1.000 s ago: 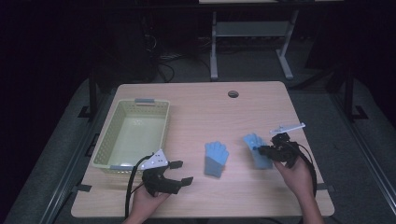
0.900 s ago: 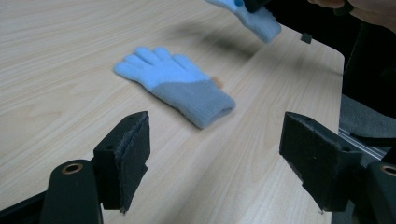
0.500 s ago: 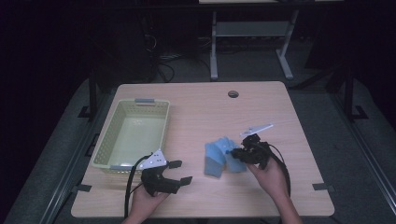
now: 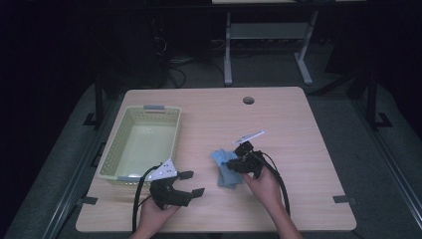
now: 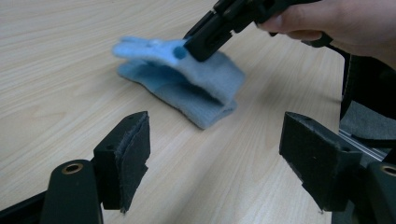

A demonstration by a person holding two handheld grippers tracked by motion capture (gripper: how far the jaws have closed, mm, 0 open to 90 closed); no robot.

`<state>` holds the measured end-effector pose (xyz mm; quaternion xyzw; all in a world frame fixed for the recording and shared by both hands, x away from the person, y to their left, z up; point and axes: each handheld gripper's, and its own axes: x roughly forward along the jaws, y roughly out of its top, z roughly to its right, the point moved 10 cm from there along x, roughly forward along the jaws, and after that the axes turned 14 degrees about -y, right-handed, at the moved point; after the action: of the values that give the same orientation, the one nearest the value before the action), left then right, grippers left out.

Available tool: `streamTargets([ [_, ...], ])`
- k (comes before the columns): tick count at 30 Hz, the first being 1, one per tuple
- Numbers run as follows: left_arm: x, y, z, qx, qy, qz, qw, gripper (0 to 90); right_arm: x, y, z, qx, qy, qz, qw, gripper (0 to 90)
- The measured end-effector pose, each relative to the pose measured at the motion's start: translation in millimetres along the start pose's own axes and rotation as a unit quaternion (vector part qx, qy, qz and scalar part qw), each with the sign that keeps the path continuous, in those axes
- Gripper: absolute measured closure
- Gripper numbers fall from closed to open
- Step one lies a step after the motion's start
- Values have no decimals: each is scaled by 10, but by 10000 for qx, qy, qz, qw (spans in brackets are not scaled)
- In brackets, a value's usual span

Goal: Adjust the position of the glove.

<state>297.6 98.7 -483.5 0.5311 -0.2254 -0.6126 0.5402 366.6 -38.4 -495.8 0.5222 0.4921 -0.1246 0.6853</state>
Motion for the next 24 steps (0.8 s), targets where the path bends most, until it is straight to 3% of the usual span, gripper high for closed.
streamTargets([
  [4,3,-1,0,-8,15,-4,10000,241,120,-26,-7,141,-85,-151,9998,801],
  [7,9,-4,-6,-19,17,-18,10000,242,202,-65,-13,215,-144,-268,9993,739],
  [9,16,-2,-17,-63,39,3,10000,244,213,-69,-18,209,-150,-252,9994,650],
  [11,22,1,-22,-147,34,6,9999,248,167,-55,-4,203,-160,-146,9996,631],
  [13,37,9,-30,-343,34,56,9994,272,109,-56,46,199,-179,-50,9996,626],
  [15,75,21,-44,-675,-21,146,9976,293,60,-86,115,411,-35,-12,9991,612],
  [17,126,38,-64,-1006,-70,192,9947,308,35,-135,193,640,130,32,9979,599],
  [20,206,41,-112,-1313,-82,114,9912,354,24,-237,242,887,405,-33,9952,602],
  [24,342,14,-191,-1724,-161,14,9849,475,15,-332,246,1000,691,-127,9925,645],
])
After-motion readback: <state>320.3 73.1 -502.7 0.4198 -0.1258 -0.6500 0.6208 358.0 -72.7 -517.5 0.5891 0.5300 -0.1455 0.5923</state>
